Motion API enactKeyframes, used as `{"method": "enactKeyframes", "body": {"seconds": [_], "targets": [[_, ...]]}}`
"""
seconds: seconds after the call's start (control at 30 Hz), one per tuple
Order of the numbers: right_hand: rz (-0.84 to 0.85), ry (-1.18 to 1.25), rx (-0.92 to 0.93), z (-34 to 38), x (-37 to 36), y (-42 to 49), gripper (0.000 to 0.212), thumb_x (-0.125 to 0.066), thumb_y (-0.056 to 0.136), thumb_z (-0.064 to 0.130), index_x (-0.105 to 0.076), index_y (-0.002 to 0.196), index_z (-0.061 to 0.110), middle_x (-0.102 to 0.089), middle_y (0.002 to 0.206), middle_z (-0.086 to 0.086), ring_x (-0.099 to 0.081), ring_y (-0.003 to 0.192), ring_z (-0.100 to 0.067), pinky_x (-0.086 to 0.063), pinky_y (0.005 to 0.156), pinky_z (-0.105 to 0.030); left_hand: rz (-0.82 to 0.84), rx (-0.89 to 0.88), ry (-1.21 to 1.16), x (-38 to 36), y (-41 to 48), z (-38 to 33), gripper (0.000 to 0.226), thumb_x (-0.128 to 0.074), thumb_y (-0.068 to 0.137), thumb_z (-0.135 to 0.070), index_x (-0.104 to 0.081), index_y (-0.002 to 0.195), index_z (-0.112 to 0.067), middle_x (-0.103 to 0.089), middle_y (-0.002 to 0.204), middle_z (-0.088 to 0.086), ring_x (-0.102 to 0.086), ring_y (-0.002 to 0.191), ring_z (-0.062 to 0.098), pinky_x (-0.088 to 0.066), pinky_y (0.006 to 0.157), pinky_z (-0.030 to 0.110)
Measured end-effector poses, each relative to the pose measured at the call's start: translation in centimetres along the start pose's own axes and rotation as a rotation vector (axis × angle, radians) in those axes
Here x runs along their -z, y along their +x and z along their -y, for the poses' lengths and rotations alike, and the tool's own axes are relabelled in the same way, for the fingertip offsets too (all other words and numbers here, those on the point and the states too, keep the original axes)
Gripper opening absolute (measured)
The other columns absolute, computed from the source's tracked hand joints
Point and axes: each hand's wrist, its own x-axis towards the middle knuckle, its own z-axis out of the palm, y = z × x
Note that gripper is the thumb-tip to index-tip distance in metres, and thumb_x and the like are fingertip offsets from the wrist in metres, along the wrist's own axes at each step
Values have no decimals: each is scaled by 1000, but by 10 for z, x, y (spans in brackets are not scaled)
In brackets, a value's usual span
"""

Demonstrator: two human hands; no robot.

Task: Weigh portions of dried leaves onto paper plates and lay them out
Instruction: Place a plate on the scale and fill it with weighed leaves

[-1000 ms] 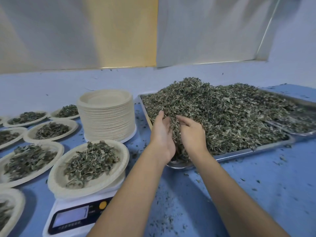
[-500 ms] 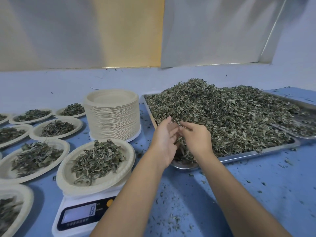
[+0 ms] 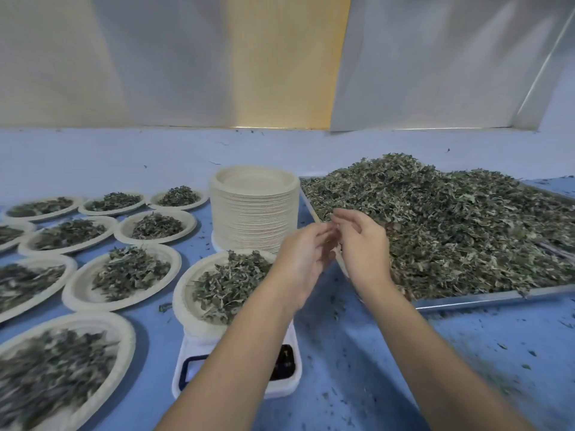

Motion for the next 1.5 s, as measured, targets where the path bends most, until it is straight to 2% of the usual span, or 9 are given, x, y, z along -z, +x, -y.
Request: {"method": "enactKeyframes", "body": {"seconds": [0.1, 0.17, 0.27, 0.4, 0.7, 1.03, 1.13, 1.33, 1.5], "targets": [[29, 145, 9, 17, -29, -10, 28, -48, 91, 3, -70, 104, 13, -71, 100, 1, -64, 90, -7, -50, 86, -23, -34, -97, -21, 18, -8, -15, 22, -44, 96, -10, -65, 97, -4, -66, 102, 13, -62, 91, 18, -49, 82, 25], [52, 208, 32, 26, -45, -15, 29, -47, 92, 4, -71, 98, 19, -71, 95, 6, -65, 89, -6, -51, 82, -23, -50, -155, -26, 34, -13, -26, 23, -43, 96, -9, -65, 102, -2, -67, 101, 14, -63, 89, 18, -50, 80, 24], [101, 280, 47, 34, -64, -20, 34, -45, 92, 4, -69, 86, 28, -70, 90, 11, -64, 88, -3, -50, 82, -22, -49, -200, -12, 60, -19, -41, 26, -42, 96, -9, -66, 105, -3, -69, 107, 13, -67, 95, 18, -51, 88, 27], [171, 342, -7, 34, -77, -23, 33, -43, 91, 0, -69, 84, 20, -72, 91, -1, -69, 92, -13, -53, 84, -24, -107, -237, 8, 90, -26, -52, 25, -40, 98, -10, -64, 102, -7, -67, 112, 11, -64, 106, 17, -50, 94, 29], [227, 221, -220, 8, -69, -20, 29, -47, 91, -1, -72, 86, 15, -73, 93, -1, -68, 93, -11, -51, 84, -23, -400, -349, 426, 138, -27, -50, 30, -39, 95, -12, -65, 108, -19, -63, 115, -7, -54, 110, 6, -39, 95, 25], [257, 181, -244, -3, -73, -27, 28, -49, 89, 3, -74, 89, 16, -74, 91, 5, -67, 93, -5, -49, 90, -26, -514, -282, 557, 150, -17, -33, 29, -39, 96, -11, -63, 108, -21, -60, 117, -5, -51, 106, 9, -34, 86, 26], [248, 197, -246, 0, -74, -27, 29, -49, 88, 1, -75, 88, 15, -74, 90, 5, -67, 92, -4, -50, 91, -26, -573, -222, 418, 152, -17, -35, 28, -44, 94, -7, -64, 111, -16, -63, 110, -4, -56, 98, 11, -41, 81, 27], [252, 354, -296, 21, -85, -27, 28, -48, 82, -7, -73, 85, 6, -74, 92, -8, -69, 96, -20, -51, 95, -34, -627, -68, 101, 165, -23, -56, 24, -56, 84, 7, -67, 100, -6, -66, 109, 17, -61, 104, 31, -46, 98, 48], [277, 369, -291, 47, -114, -33, 28, -48, 80, -8, -72, 79, 6, -74, 88, -12, -69, 95, -23, -51, 95, -35, -562, -14, 258, 187, -41, -85, 32, -55, 85, 8, -69, 103, -13, -64, 105, 11, -64, 93, 31, -56, 72, 38]]}}
